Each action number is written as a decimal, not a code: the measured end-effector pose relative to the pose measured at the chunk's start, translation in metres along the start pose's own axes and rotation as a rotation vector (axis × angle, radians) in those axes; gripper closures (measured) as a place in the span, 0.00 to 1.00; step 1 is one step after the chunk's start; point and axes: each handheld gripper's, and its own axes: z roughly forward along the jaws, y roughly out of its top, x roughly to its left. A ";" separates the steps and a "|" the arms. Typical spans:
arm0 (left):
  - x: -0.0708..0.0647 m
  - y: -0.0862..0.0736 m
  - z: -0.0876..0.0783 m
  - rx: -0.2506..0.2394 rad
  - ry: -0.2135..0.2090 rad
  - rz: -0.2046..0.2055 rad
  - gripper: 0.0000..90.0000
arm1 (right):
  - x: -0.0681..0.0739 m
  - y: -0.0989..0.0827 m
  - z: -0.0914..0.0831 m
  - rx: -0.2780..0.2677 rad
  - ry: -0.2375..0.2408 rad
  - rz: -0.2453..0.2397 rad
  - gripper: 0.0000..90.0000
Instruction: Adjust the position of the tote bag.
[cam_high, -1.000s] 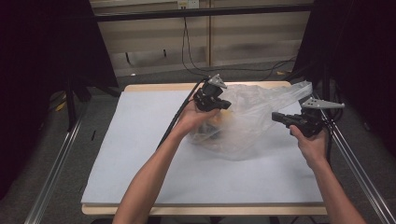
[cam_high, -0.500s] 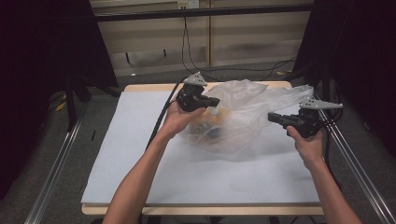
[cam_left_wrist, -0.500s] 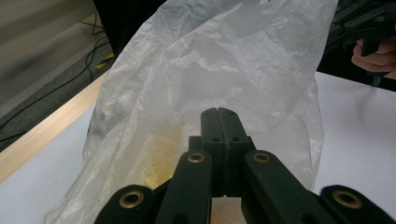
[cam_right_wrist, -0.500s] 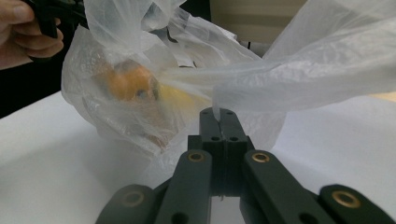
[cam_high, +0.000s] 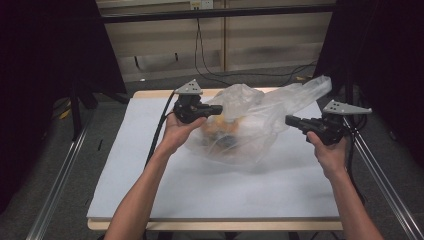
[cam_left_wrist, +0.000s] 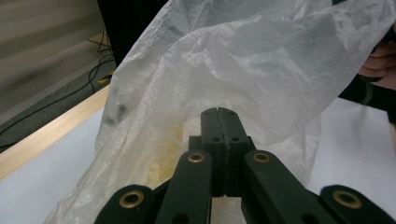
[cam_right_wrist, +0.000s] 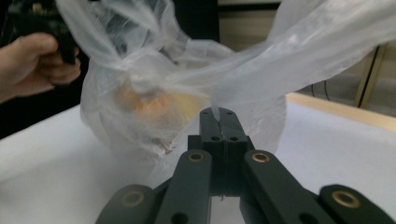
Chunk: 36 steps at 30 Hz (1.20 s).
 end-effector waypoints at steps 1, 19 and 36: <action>0.000 -0.001 -0.003 -0.007 0.001 0.000 1.00 | -0.002 0.002 -0.002 -0.019 0.010 0.010 1.00; 0.007 -0.027 -0.048 -0.072 0.038 -0.028 1.00 | 0.020 0.011 -0.004 -0.018 0.046 -0.047 1.00; 0.001 -0.043 -0.101 -0.154 0.063 -0.048 1.00 | 0.051 0.022 -0.005 -0.015 0.099 -0.106 1.00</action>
